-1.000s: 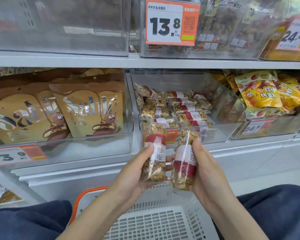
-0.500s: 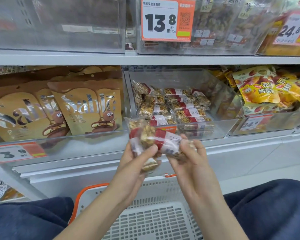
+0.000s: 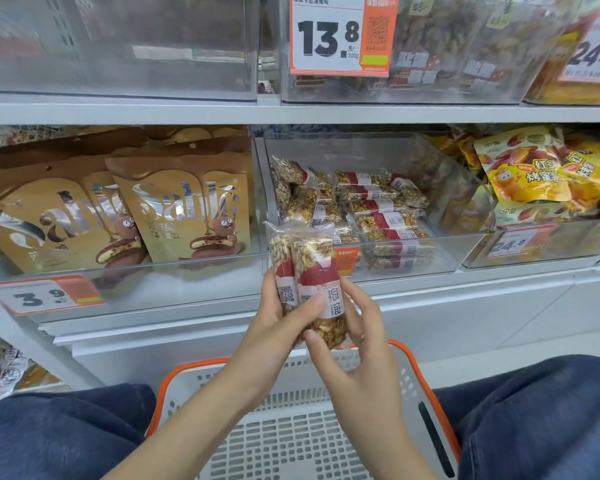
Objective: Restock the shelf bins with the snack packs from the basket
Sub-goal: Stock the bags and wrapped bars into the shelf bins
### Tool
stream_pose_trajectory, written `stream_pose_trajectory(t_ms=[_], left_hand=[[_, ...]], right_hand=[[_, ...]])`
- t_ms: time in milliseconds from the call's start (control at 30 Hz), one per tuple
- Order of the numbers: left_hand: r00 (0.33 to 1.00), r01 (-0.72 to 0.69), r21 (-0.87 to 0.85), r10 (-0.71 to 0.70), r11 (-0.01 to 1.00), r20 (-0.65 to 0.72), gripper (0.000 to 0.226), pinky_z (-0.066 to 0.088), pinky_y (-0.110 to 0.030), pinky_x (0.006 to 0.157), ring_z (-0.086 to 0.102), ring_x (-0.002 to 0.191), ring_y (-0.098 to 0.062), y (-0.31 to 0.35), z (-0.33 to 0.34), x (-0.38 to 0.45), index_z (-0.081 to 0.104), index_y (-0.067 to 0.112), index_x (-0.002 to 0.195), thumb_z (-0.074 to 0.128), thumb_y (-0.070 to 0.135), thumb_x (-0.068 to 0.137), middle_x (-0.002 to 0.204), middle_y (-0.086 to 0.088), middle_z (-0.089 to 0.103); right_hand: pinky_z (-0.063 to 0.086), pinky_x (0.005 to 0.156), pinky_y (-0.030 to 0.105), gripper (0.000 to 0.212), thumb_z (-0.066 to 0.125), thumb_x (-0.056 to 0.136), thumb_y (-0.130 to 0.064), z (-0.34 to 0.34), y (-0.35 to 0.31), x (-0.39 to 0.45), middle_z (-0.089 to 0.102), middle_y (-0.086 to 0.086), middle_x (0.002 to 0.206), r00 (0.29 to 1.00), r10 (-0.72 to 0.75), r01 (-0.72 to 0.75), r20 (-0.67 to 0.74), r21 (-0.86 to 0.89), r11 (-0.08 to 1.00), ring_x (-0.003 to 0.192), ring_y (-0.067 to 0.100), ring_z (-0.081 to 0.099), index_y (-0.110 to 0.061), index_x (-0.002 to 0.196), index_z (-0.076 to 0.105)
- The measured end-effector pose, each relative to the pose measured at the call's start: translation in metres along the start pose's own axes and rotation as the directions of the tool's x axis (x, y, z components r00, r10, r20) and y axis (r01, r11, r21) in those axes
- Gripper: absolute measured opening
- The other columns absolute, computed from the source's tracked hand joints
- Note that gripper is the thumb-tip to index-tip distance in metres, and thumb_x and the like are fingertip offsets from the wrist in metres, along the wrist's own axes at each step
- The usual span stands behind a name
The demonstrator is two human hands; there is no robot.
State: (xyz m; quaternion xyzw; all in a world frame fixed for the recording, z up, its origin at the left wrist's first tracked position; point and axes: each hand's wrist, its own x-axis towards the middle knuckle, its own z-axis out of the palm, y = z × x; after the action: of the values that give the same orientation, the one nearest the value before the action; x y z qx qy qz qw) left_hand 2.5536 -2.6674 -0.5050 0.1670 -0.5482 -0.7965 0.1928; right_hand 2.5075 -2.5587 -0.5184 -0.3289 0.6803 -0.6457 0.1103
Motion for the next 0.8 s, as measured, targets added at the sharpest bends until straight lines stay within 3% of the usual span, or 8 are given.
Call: stream_pose_trajectory(t_ms=[67,167,300,400,500,633,733,800], left_hand=[[1.0,-0.004,0.012,0.005,1.0,-0.01,0.057,0.053,-0.022,0.08,0.062,0.111,-0.01,-0.002,0.002,-0.001,0.043,0.037,0.126,0.07,0.028,0.077,0.119,0.009,0.066],[0.998,0.015,-0.061,-0.019,0.998,-0.061,0.062,0.052,-0.027,0.087,0.063,0.108,-0.011,-0.001,0.005,-0.001,0.044,0.034,0.128,0.071,0.031,0.072,0.117,0.007,0.067],[0.984,0.02,-0.133,-0.043,0.991,-0.175,0.058,0.052,-0.029,0.085,0.066,0.103,-0.01,-0.002,0.008,-0.002,0.052,0.034,0.122,0.069,0.034,0.067,0.109,0.008,0.07],[0.976,0.056,-0.203,-0.097,0.978,-0.196,0.055,0.049,-0.033,0.09,0.065,0.104,-0.01,-0.005,0.013,-0.002,0.053,0.033,0.121,0.067,0.037,0.068,0.11,0.007,0.07],[0.962,0.085,-0.274,-0.151,0.958,-0.227,0.06,0.048,-0.038,0.095,0.067,0.102,-0.014,-0.006,0.015,0.0,0.051,0.03,0.123,0.068,0.04,0.067,0.111,0.001,0.07],[0.967,0.116,-0.274,-0.172,0.955,-0.189,0.056,0.049,-0.029,0.085,0.068,0.096,-0.012,-0.007,0.021,0.001,0.052,0.026,0.122,0.067,0.038,0.069,0.107,0.0,0.071],[0.985,0.109,-0.224,-0.135,0.968,-0.103,0.056,0.048,-0.036,0.094,0.065,0.105,-0.014,-0.008,0.023,0.003,0.047,0.024,0.128,0.062,0.039,0.076,0.114,0.0,0.068],[0.992,0.113,-0.111,-0.117,0.987,-0.034,0.062,0.048,-0.04,0.097,0.064,0.108,-0.014,-0.006,0.02,0.004,0.044,0.029,0.131,0.059,0.049,0.074,0.119,0.004,0.066]], right_hand=[[0.036,0.088,0.0,0.064,0.067,0.086,-0.015,0.001,0.003,0.002,0.044,-0.045,0.126,1.0,-0.017,0.016,-0.012,-0.097,0.995,0.117,-0.019,0.044,-0.044,0.135,0.037],[0.039,0.082,0.001,0.07,0.065,0.088,-0.025,0.0,0.006,0.005,0.045,-0.046,0.124,0.997,-0.055,0.064,0.047,-0.216,0.974,0.106,-0.022,0.049,-0.05,0.141,0.027],[0.026,0.103,0.004,0.087,0.068,0.086,-0.023,0.0,0.008,0.003,0.022,-0.036,0.148,0.976,-0.076,0.123,0.205,-0.224,0.967,0.136,-0.013,0.024,-0.054,0.144,0.012],[0.025,0.102,0.002,0.08,0.073,0.08,-0.02,0.001,0.016,-0.001,0.026,-0.021,0.153,0.975,-0.192,0.215,0.113,-0.245,0.945,0.139,-0.006,0.024,-0.051,0.139,0.03],[0.027,0.097,-0.001,0.071,0.076,0.077,-0.023,0.005,0.024,-0.004,0.035,-0.008,0.149,0.977,-0.205,0.212,0.055,-0.268,0.94,0.134,-0.011,0.03,-0.049,0.134,0.042],[0.033,0.091,0.0,0.07,0.074,0.075,-0.015,0.007,0.028,-0.003,0.055,0.004,0.128,0.966,-0.239,0.198,-0.095,-0.318,0.927,0.12,-0.014,0.043,-0.053,0.127,0.048],[0.047,0.089,0.015,0.062,0.071,0.075,-0.013,0.001,0.023,0.0,0.061,0.0,0.122,0.962,-0.214,0.163,-0.17,-0.273,0.948,0.114,0.002,0.057,-0.047,0.124,0.053],[0.053,0.086,0.026,0.058,0.072,0.077,-0.006,-0.007,0.016,0.003,0.066,-0.007,0.115,0.968,-0.123,0.094,-0.22,-0.137,0.986,0.107,0.012,0.064,-0.043,0.119,0.059]])
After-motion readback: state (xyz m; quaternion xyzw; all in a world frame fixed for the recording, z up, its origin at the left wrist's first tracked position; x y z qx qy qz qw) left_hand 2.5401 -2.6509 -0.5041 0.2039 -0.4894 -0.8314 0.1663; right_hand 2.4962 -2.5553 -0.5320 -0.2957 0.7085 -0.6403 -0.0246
